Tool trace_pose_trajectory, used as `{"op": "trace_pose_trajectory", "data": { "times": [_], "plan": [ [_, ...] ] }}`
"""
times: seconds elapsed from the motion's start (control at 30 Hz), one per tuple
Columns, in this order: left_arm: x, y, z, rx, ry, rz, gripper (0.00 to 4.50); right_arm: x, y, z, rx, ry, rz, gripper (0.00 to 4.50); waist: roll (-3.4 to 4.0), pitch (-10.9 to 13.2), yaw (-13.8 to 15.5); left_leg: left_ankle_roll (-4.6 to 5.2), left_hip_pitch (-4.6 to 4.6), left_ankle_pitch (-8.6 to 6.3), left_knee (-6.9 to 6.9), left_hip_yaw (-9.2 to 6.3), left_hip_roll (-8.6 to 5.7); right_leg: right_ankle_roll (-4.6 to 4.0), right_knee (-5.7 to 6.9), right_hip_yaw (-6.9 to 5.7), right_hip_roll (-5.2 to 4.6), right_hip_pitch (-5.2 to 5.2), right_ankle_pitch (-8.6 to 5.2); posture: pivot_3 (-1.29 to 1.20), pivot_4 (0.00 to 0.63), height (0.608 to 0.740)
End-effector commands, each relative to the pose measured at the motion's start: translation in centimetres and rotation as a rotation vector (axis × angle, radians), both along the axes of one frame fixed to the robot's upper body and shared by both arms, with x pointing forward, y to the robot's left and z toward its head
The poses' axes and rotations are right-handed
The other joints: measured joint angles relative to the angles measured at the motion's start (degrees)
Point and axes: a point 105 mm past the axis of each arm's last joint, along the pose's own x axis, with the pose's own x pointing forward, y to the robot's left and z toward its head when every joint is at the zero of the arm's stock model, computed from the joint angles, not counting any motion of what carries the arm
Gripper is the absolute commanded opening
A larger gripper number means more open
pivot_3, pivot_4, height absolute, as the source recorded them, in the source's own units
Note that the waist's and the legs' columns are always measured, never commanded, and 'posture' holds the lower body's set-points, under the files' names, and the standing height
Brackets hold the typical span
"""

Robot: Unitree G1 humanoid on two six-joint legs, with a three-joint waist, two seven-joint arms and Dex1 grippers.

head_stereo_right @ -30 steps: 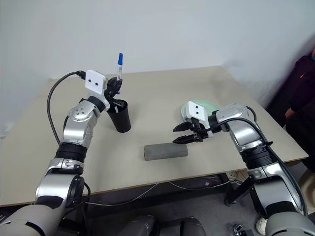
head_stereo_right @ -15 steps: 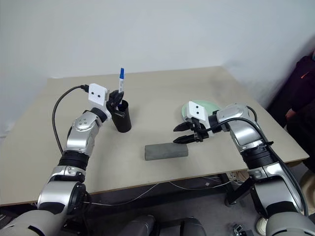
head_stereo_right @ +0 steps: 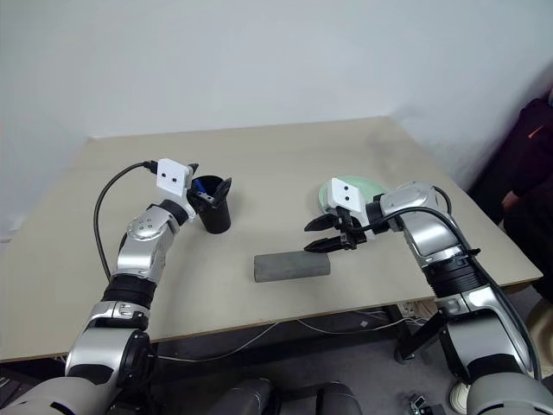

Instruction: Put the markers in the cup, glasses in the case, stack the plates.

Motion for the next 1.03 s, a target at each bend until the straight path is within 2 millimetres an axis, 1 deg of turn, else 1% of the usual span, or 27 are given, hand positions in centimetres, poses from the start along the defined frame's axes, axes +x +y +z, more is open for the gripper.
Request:
{"op": "trace_pose_trajectory", "data": {
  "times": [0.03,0.1,0.17,0.27,0.33,0.43,0.53,0.63,0.73,0.83,0.93,1.03],
  "plan": [
    [-0.7,0.2,3.2,-0.007,-0.081,-0.027,4.48,0.1,-0.1,1.8,0.022,-0.062,0.01,2.35,0.0,0.0,0.0,0.0,0.0,0.0,0.0,0.0,0.0,0.0,0.0,0.0,0.0,-0.01,0.0,0.0,0.0,0.74],
    [-1.2,0.3,3.9,-0.011,-0.086,-0.048,4.48,0.0,-0.1,1.9,0.022,-0.063,0.009,2.35,0.0,0.0,0.0,0.0,0.0,0.0,-0.01,0.0,0.0,0.0,0.0,0.0,0.01,-0.02,0.0,0.0,0.0,0.74],
    [-2.6,1.3,5.0,-0.003,-0.071,-0.107,4.48,0.1,-0.6,1.9,0.026,-0.055,-0.007,2.35,0.0,0.0,-0.4,0.0,0.0,0.0,-0.02,0.0,0.0,0.0,0.0,0.01,0.01,-0.03,0.0,0.0,0.0,0.74],
    [-5.3,3.1,5.6,0.031,-0.013,-0.182,4.48,0.2,-1.2,2.2,0.044,-0.045,-0.039,2.35,0.02,0.0,-1.2,0.0,-0.01,0.0,-0.11,0.04,0.03,-0.01,0.0,0.09,0.04,-0.12,0.0,0.0,0.0,0.74],
    [-7.3,4.8,5.3,0.072,0.05,-0.205,4.48,0.5,-1.8,2.6,0.061,-0.041,-0.072,2.35,0.04,0.0,-1.7,-0.01,0.02,0.0,-0.17,0.03,0.06,-0.03,0.0,0.1,0.07,-0.13,-0.01,0.0,0.0,0.74],
    [-10.7,6.5,5.1,0.08,0.163,-0.271,4.48,0.8,-2.8,3.2,0.09,-0.04,-0.124,2.35,0.09,0.0,-2.0,-0.01,0.08,-0.01,-0.22,0.03,0.1,-0.04,-0.01,0.12,0.1,-0.09,-0.03,0.0,0.0,0.74],
    [-12.6,8.0,5.2,0.061,0.212,-0.254,4.48,1.0,-3.4,3.6,0.104,-0.046,-0.158,2.35,0.12,0.0,-1.9,-0.01,0.11,-0.01,-0.22,0.03,0.1,-0.06,0.0,0.12,0.08,-0.03,-0.04,0.0,0.0,0.74],
    [-14.3,9.5,5.0,0.036,0.264,-0.226,4.48,1.2,-3.7,4.1,0.129,-0.045,-0.183,2.35,0.14,0.0,-1.8,-0.01,0.11,-0.02,-0.25,-0.01,0.11,-0.19,0.02,0.07,-0.02,0.0,-0.11,0.0,0.0,0.74],
    [-15.9,11.1,4.6,0.038,0.294,-0.16,4.48,0.9,-3.3,4.3,0.156,-0.023,-0.18,2.35,0.22,0.1,-1.8,-0.01,0.12,-0.02,-0.29,0.02,0.12,-0.24,0.03,0.09,-0.06,-0.02,-0.11,0.0,0.0,0.74],
    [-17.0,11.6,4.5,0.021,0.299,-0.12,4.48,0.1,-2.4,3.9,0.169,0.006,-0.157,2.35,0.22,0.1,-1.8,-0.01,0.1,-0.02,-0.33,0.02,0.13,-0.26,0.02,0.09,-0.07,-0.09,-0.12,0.0,0.0,0.74],
    [-17.8,11.3,4.1,0.008,0.315,-0.114,4.48,-0.4,-1.7,3.8,0.176,0.03,-0.132,2.35,0.25,0.1,-1.7,-0.02,0.07,-0.02,-0.35,0.04,0.15,-0.26,0.0,0.08,-0.09,-0.09,-0.13,0.0,0.0,0.74],
    [-18.2,11.0,3.4,-0.006,0.327,-0.093,4.48,-0.5,-1.4,3.4,0.175,0.049,-0.13,2.35,0.26,0.1,-1.7,-0.01,0.08,-0.02,-0.35,0.09,0.13,-0.26,-0.02,0.1,-0.13,-0.05,-0.13,0.0,0.0,0.74]
  ]
}}
